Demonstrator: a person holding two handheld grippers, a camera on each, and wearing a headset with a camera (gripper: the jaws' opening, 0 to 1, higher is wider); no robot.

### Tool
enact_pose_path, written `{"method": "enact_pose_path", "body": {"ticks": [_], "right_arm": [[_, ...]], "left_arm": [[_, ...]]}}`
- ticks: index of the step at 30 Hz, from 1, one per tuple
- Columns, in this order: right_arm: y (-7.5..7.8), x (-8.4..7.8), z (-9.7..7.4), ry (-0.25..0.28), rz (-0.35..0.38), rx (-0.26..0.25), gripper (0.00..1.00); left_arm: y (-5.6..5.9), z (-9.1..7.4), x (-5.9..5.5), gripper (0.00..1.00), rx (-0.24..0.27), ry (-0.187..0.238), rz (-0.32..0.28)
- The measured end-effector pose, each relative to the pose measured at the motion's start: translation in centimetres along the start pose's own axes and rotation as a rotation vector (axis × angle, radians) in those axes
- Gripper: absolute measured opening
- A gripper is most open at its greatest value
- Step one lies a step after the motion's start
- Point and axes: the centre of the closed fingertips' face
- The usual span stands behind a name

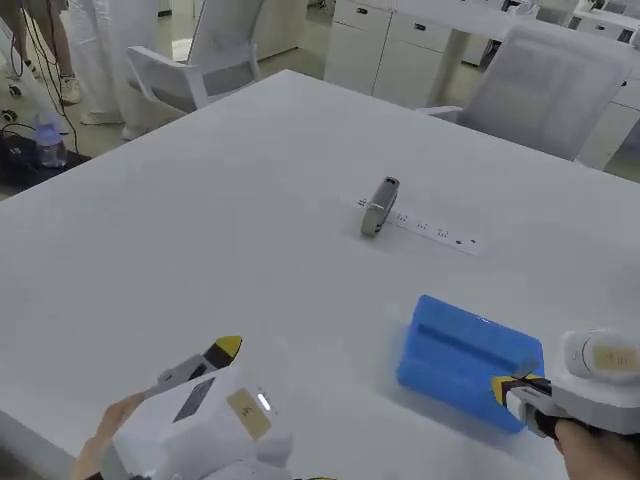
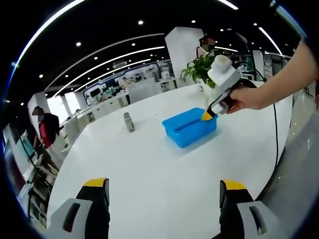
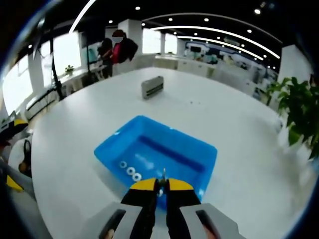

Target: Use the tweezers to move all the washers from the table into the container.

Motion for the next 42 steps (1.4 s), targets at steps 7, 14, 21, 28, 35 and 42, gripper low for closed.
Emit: {"method": "enact_pose_path", "body": {"ticks": [7,14,21,28,35,42], "right_arm": [[0.2,0.7,-0.4,0.029,0.012,-0.013,0.03],[-0.9,3.8,-3.8,0.157,0.093,0.038,0.03],[-4.5,4.7,-8.5,0.226,0.054,0.118,0.02],[-9.4,3.9,-12.1,0.228,-0.059,0.251,0.02],[-12.3,2.2,-14.2,0.201,-0.188,0.335,0.02],[-14.5,1.1,-15.5,0.175,-0.240,0.450,0.02]], "left_arm": [[0.3,0.0,0.0,0.92,-0.011,-0.004,0.011],[1.1,-0.6,1.3,0.77,-0.094,0.046,-0.076],[1.0,-0.8,3.5,0.71,-0.111,0.062,-0.007],[3.8,-1.9,9.0,0.45,-0.292,0.145,-0.104],[7.7,-3.0,13.2,0.27,-0.481,0.209,-0.086],[11.4,-3.9,15.4,0.15,-0.677,0.246,-0.069]]}}
Point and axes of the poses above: the centre of the closed fingertips' face, and the gripper's own axes: z roughly forward along the fingers, y roughly to its right, x roughly out of its top, and after that the axes turned 3 degrees about y, right-handed
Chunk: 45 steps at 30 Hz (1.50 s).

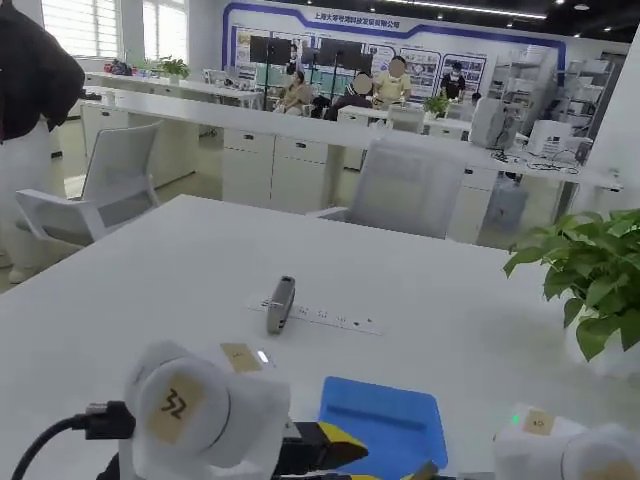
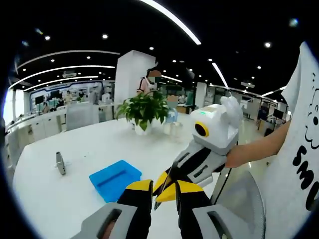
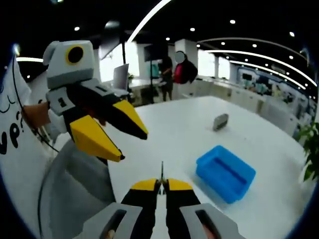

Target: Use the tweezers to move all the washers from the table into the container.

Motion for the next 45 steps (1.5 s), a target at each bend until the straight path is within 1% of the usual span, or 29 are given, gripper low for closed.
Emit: {"method": "enact_pose_path", "body": {"ticks": [1,2,3,6,7,8,10,11,12,13,14,15,16,18,20,22,24,29,31,32,34,36,37,38,40,41,42,43,45], "right_arm": [[-0.2,-0.1,0.0,-0.009,-0.013,0.010,0.02],[-0.5,-0.3,0.0,-0.020,-0.020,0.032,0.02],[-0.9,-0.4,0.0,-0.027,-0.021,0.054,0.02],[-1.4,-0.7,0.0,-0.046,-0.046,0.088,0.02],[-1.7,-0.9,0.0,-0.061,-0.060,0.105,0.02],[-1.9,-0.9,0.0,-0.067,-0.070,0.113,0.02],[-2.4,-1.2,0.2,-0.086,-0.108,0.131,0.02],[-2.5,-1.3,0.2,-0.094,-0.117,0.135,0.02],[-2.7,-1.5,0.3,-0.104,-0.130,0.141,0.02],[-2.8,-1.6,0.3,-0.110,-0.137,0.146,0.02],[-2.9,-1.7,0.4,-0.115,-0.138,0.151,0.02],[-3.0,-2.1,0.4,-0.132,-0.142,0.161,0.02],[-3.0,-2.2,0.4,-0.135,-0.144,0.160,0.03],[-2.8,-2.6,0.4,-0.147,-0.157,0.161,0.03],[-2.5,-3.0,0.4,-0.159,-0.155,0.154,0.03],[-2.1,-3.3,0.4,-0.174,-0.160,0.149,0.03],[-1.8,-3.5,0.5,-0.184,-0.166,0.148,0.04],[-0.3,-4.7,0.9,-0.257,-0.247,0.121,0.05],[0.5,-5.4,1.1,-0.287,-0.271,0.103,0.05],[0.8,-5.6,1.2,-0.297,-0.278,0.092,0.05],[1.2,-6.1,1.5,-0.316,-0.277,0.094,0.05],[1.8,-6.7,1.8,-0.338,-0.279,0.080,0.06],[2.1,-7.3,2.2,-0.354,-0.284,0.075,0.06],[2.3,-7.7,2.4,-0.367,-0.277,0.073,0.06],[2.9,-8.5,3.0,-0.383,-0.258,0.062,0.06],[3.0,-8.9,3.2,-0.391,-0.243,0.059,0.07],[3.5,-9.4,3.5,-0.395,-0.217,0.028,0.07],[3.8,-9.6,3.9,-0.391,-0.224,0.025,0.07],[4.1,-10.6,4.5,-0.404,-0.188,0.011,0.07]], "left_arm": [[0.1,0.2,0.0,0.14,-0.012,-0.004,0.013],[0.5,0.4,0.1,0.13,-0.040,-0.009,0.037],[0.7,0.6,0.1,0.11,-0.055,-0.014,0.053],[1.1,1.0,0.3,0.07,-0.098,-0.018,0.099],[1.4,1.2,0.3,0.06,-0.133,-0.024,0.110],[1.6,1.3,0.1,0.06,-0.155,-0.030,0.115],[2.0,1.5,-0.2,0.08,-0.201,-0.030,0.164],[2.1,1.5,-0.4,0.08,-0.219,-0.039,0.174],[2.4,1.5,-1.0,0.07,-0.255,-0.068,0.178],[2.5,1.6,-1.3,0.05,-0.270,-0.078,0.190],[2.7,1.7,-1.6,0.01,-0.296,-0.087,0.232],[2.6,1.7,-1.7,0.01,-0.295,-0.087,0.255],[2.8,1.8,-1.9,0.00,-0.311,-0.094,0.270],[2.7,1.9,-2.0,0.00,-0.316,-0.100,0.267],[2.5,1.9,-2.3,0.00,-0.322,-0.103,0.301],[2.2,1.9,-2.6,0.00,-0.333,-0.116,0.309],[1.8,2.0,-2.8,0.00,-0.337,-0.115,0.317],[0.9,2.4,-4.0,0.00,-0.328,-0.148,0.375],[0.2,2.6,-5.0,0.00,-0.321,-0.180,0.407],[-0.3,2.7,-5.5,0.00,-0.312,-0.196,0.441],[-0.5,3.2,-6.3,0.00,-0.313,-0.203,0.442],[-0.9,3.6,-6.9,0.00,-0.306,-0.208,0.452],[-1.4,4.0,-7.6,0.00,-0.300,-0.223,0.472],[-1.7,4.2,-8.4,0.00,-0.299,-0.239,0.490],[-2.3,4.6,-9.4,0.00,-0.295,-0.257,0.497],[-2.7,4.9,-10.1,0.00,-0.293,-0.271,0.500],[-3.1,5.2,-10.6,0.00,-0.285,-0.283,0.501],[-3.4,5.5,-11.1,0.00,-0.283,-0.292,0.506],[-4.0,6.0,-12.2,0.00,-0.285,-0.320,0.513]]}}
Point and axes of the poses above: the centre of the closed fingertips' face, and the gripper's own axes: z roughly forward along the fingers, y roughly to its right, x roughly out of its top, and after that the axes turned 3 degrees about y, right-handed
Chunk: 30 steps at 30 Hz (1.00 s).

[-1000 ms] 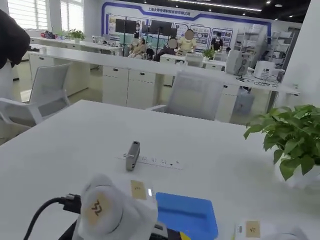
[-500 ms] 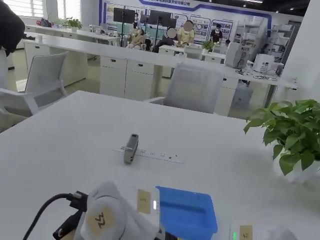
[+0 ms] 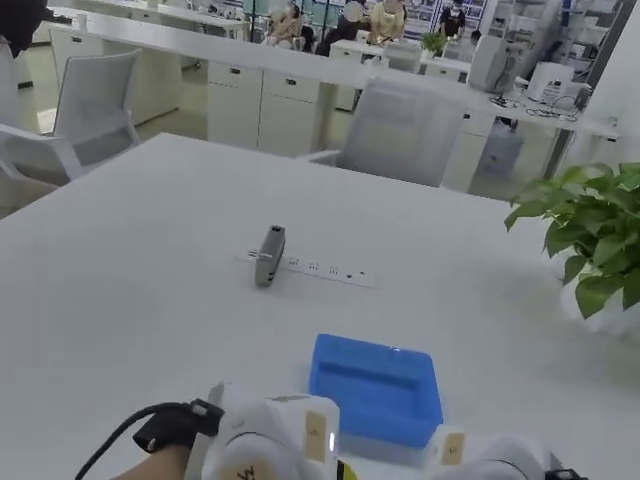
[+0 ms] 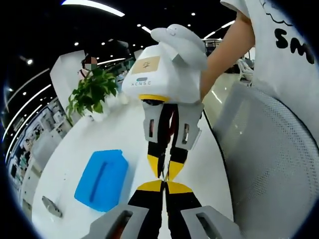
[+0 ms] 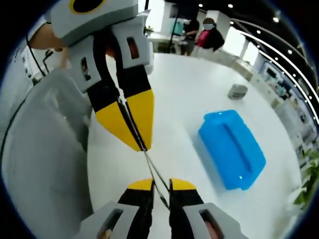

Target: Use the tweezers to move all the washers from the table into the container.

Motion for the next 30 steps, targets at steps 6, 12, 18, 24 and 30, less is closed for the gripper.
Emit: {"method": "enact_pose_path", "body": {"ticks": [6,12,18,24,30], "right_arm": [[0.4,-1.4,1.8,-0.030,0.040,-0.016,0.08],[0.8,-1.0,1.4,0.019,0.161,-0.051,0.15],[0.4,-0.5,-1.7,0.113,0.289,-0.123,0.25],[0.2,-0.1,-5.6,0.221,0.401,-0.239,0.41],[1.5,-0.2,-8.3,0.336,0.532,-0.370,0.66]], "left_arm": [[-0.1,1.7,-2.7,0.00,-0.018,-0.059,-0.008],[-0.5,2.5,-4.7,0.00,-0.024,-0.120,0.008],[-0.5,3.4,-6.3,0.00,-0.053,-0.171,0.005],[-0.5,4.1,-7.3,0.00,-0.065,-0.214,-0.006],[-0.6,4.5,-7.8,0.02,-0.022,-0.271,-0.086]]}}
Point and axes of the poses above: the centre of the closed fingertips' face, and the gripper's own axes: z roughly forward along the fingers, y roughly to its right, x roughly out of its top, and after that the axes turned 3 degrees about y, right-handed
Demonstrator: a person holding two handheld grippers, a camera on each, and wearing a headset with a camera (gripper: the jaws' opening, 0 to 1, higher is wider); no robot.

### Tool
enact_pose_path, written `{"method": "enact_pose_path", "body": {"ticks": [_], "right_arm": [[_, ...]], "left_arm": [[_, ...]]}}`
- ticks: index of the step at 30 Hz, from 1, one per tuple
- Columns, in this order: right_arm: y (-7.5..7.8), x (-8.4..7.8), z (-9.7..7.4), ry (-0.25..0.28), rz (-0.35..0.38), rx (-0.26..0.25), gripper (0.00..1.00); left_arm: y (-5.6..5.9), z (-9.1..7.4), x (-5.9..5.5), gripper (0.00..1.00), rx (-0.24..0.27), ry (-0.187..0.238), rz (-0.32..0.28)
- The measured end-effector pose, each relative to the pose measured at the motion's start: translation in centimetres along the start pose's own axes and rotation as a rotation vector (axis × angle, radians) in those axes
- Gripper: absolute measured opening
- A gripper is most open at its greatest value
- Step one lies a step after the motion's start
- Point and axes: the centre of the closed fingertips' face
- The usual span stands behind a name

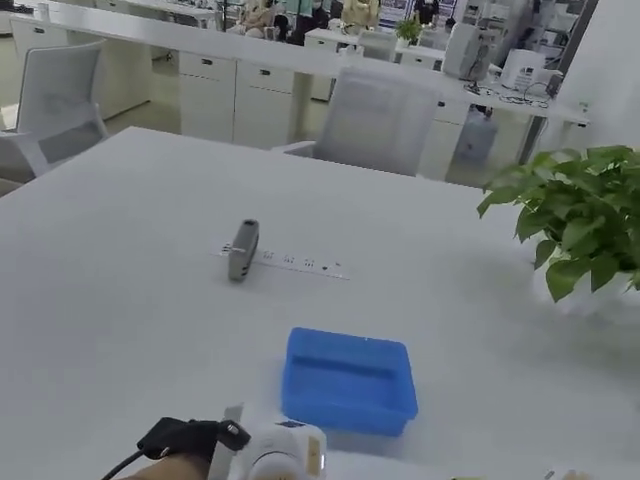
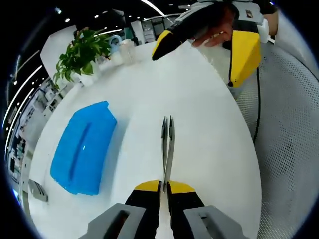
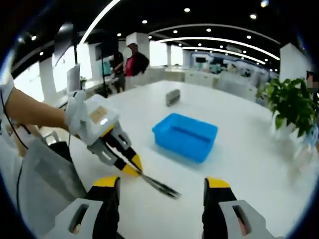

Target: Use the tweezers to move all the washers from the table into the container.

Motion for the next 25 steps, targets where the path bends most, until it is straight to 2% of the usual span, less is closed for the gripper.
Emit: {"method": "enact_pose_path", "body": {"ticks": [1,2,3,6,8,10,11,13,14,16,18,20,21,22,25], "right_arm": [[0.3,-0.2,-0.1,-0.005,0.005,0.000,0.68],[0.5,-0.3,-0.2,-0.007,0.007,-0.002,0.69],[0.6,-0.4,-0.3,-0.004,0.009,-0.010,0.70],[1.4,-0.3,-0.6,0.009,0.012,-0.046,0.77],[1.8,-0.1,-0.8,0.029,0.034,-0.068,0.83],[2.4,0.2,-0.9,0.050,0.054,-0.088,0.88],[2.5,0.2,-0.9,0.051,0.063,-0.090,0.90],[2.7,0.1,-0.9,0.056,0.084,-0.085,0.93],[2.8,0.2,-0.9,0.063,0.093,-0.092,0.94],[2.9,0.2,-1.0,0.075,0.106,-0.099,0.96],[3.1,0.3,-1.2,0.086,0.110,-0.105,0.98],[3.1,0.3,-1.3,0.091,0.105,-0.111,0.99],[3.2,0.2,-1.3,0.090,0.101,-0.115,0.99],[3.3,0.2,-1.3,0.090,0.100,-0.116,0.99],[3.4,0.1,-1.3,0.093,0.106,-0.113,0.99]], "left_arm": [[0.3,0.0,0.6,0.03,-0.016,0.026,-0.001],[0.4,-0.2,0.5,0.07,-0.035,0.022,-0.015],[0.5,-0.2,0.5,0.11,-0.034,0.025,-0.049],[-0.1,-1.0,-0.1,0.24,0.011,0.009,-0.130],[-0.5,-1.6,0.0,0.30,0.042,0.029,-0.188],[-1.0,-2.6,0.2,0.37,0.086,0.062,-0.245],[-1.1,-3.2,0.1,0.41,0.103,0.063,-0.262],[-1.9,-4.6,-0.1,0.56,0.181,0.074,-0.347],[-2.0,-5.4,0.1,0.62,0.204,0.103,-0.412],[-2.1,-6.9,0.4,0.74,0.244,0.150,-0.484],[-2.4,-8.2,0.1,0.82,0.302,0.167,-0.539],[-2.4,-9.2,-0.2,0.95,0.346,0.179,-0.589],[-2.4,-10.0,-0.6,0.99,0.381,0.180,-0.611],[-2.2,-10.4,-0.7,0.99,0.387,0.181,-0.624],[-2.3,-11.9,-1.5,0.99,0.477,0.206,-0.659]]}}
Point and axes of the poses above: the centre of the closed fingertips' face, and the gripper's own axes: z roughly forward along the fingers, y roughly to its right, x roughly out of its top, and after that the axes turned 3 degrees about y, right-handed
